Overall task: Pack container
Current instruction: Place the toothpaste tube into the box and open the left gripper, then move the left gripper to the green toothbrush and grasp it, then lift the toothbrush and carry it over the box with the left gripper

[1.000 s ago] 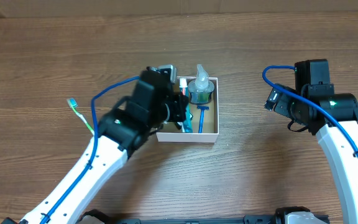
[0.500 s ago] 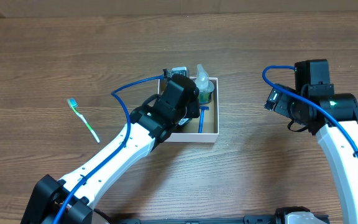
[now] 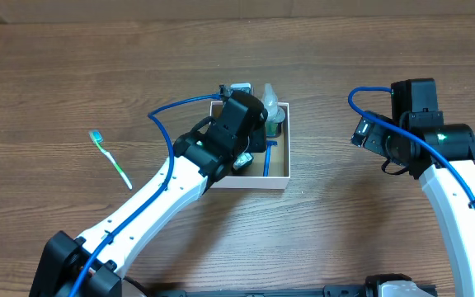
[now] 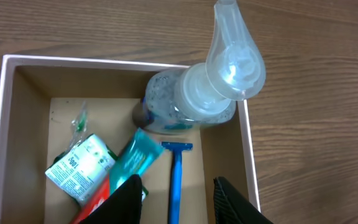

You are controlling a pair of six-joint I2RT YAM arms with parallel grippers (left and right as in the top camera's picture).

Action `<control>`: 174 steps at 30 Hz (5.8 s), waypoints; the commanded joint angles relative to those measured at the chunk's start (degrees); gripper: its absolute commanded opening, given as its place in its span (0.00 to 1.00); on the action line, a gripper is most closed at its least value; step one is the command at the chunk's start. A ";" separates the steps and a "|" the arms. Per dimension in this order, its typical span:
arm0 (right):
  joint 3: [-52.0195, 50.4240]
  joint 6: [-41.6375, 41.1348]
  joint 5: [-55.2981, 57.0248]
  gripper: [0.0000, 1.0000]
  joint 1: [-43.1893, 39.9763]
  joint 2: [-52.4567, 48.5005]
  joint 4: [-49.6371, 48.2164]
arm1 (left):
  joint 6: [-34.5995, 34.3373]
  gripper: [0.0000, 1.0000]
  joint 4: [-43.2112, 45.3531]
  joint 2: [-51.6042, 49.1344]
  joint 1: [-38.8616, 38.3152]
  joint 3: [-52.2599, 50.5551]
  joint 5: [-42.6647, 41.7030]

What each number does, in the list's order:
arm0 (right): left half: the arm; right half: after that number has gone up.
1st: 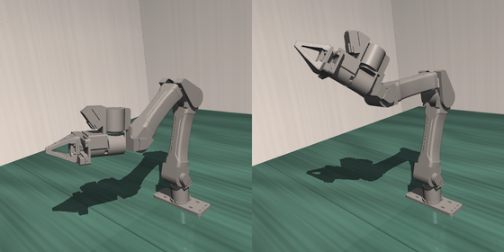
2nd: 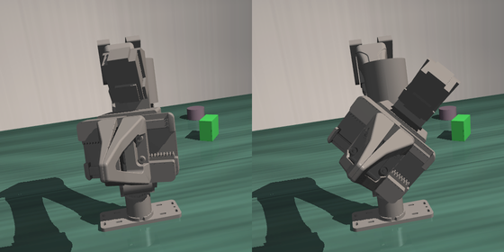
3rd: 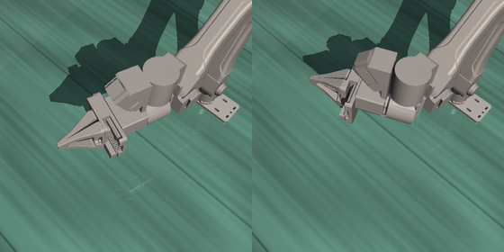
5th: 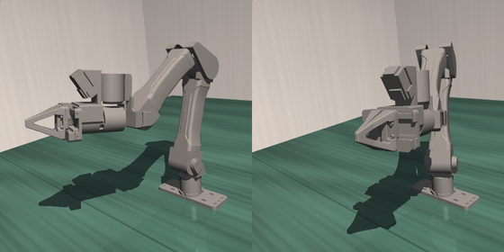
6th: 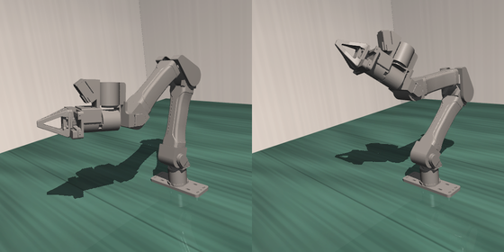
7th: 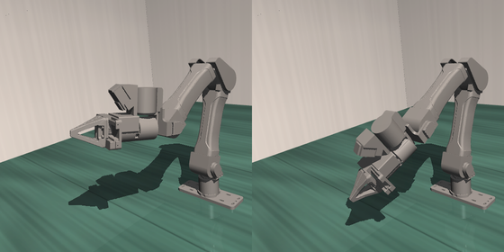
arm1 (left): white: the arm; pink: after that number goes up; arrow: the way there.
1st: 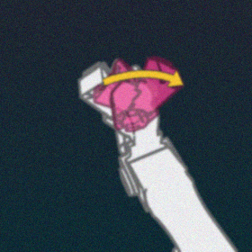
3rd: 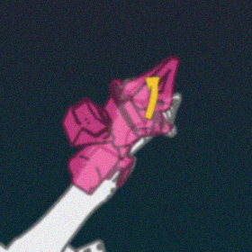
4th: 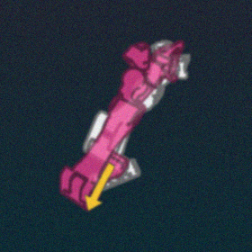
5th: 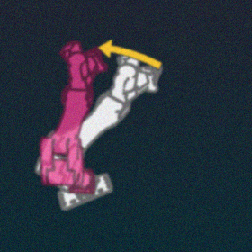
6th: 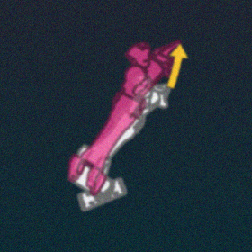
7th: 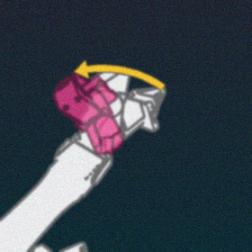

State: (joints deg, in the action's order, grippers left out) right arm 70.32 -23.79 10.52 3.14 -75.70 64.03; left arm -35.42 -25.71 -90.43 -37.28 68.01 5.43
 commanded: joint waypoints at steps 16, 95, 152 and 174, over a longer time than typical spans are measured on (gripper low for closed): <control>1.38 -0.24 0.37 1.00 -0.11 0.46 -0.26 | -6.40 0.72 -39.15 15.50 21.44 5.40 10.64; 1.38 -0.24 0.37 1.00 -0.11 0.46 -0.26 | 11.06 0.11 19.50 -6.80 50.75 -30.82 -5.38; 1.38 -0.24 0.37 1.00 -0.11 0.46 -0.28 | 8.39 0.06 -12.81 -7.43 45.83 -5.81 1.27; 1.38 -0.24 0.37 1.00 -0.11 0.46 -0.28 | 5.95 0.04 -17.03 -0.79 8.66 13.09 -0.90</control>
State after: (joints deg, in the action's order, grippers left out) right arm 70.32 -23.81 10.48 3.14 -75.70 64.01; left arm -28.16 -44.05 -91.61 -24.95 80.09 0.30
